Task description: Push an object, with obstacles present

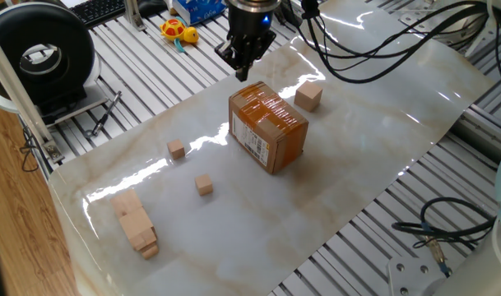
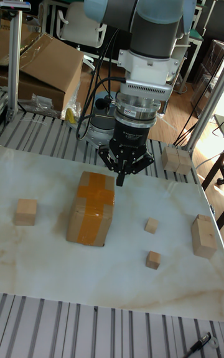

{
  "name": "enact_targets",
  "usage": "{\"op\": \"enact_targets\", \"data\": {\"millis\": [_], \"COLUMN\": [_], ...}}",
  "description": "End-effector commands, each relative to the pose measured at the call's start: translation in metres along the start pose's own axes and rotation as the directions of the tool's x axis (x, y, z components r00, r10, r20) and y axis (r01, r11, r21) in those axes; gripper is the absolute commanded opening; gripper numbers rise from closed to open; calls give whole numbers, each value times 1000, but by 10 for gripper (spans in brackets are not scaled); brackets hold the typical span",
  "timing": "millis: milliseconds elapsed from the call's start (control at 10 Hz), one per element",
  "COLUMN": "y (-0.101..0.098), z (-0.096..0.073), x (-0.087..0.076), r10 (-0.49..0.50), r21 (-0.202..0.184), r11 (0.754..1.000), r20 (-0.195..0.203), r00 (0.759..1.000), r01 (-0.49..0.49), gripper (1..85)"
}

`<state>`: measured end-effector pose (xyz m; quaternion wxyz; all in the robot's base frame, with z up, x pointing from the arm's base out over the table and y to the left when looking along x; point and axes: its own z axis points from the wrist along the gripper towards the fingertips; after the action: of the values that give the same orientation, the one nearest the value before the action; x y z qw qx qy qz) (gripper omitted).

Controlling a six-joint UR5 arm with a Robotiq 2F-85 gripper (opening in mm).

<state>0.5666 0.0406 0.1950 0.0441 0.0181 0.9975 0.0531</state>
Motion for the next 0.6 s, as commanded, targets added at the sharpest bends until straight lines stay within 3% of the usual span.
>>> {"op": "enact_targets", "data": {"millis": [0,300,400,500], "y": [34,69,65,57], "z": [5,27,29,29], "x": [-4,21,20,28], "r10": [34,67,59,14], "r21": [-66,-44,-30,5], "r11": [997,997,998,1000], "r20": [24,40,46,16], "r00": [999,997,997,1000], "r01": [-32,-65,-58,-14], "gripper": [13,13,13,13]}}
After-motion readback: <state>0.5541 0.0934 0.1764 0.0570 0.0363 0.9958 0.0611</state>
